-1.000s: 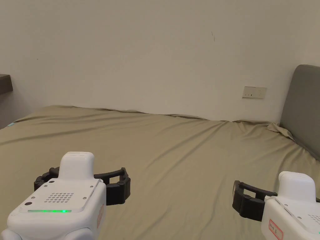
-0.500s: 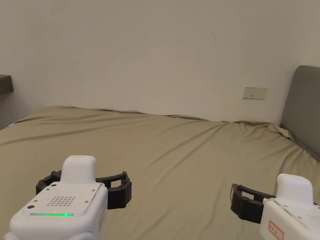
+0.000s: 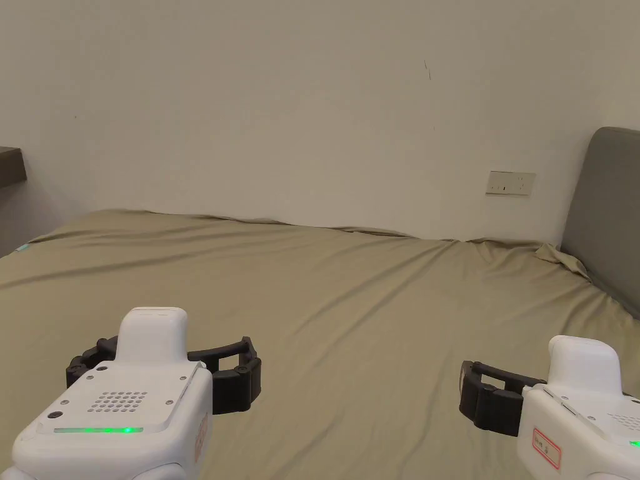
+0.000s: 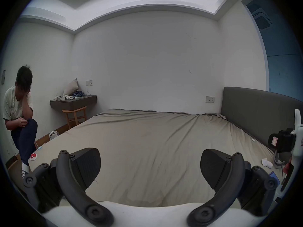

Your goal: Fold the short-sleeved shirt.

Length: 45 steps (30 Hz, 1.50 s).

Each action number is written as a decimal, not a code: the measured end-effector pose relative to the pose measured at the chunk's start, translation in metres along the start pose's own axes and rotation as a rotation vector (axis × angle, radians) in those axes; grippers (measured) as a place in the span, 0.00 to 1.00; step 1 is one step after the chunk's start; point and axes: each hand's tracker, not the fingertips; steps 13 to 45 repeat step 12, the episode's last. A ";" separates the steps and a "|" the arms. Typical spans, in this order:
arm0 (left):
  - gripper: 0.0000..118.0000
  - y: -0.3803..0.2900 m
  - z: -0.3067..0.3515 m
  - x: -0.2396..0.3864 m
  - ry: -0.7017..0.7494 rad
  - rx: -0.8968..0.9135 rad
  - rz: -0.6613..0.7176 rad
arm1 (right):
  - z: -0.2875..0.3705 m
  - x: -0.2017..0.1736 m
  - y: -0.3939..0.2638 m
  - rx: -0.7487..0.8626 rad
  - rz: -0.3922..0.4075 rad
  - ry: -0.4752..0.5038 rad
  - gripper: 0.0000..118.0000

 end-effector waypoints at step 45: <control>1.00 0.003 0.001 -0.005 -0.009 -0.001 0.019 | -0.001 0.003 0.000 -0.021 -0.034 0.011 1.00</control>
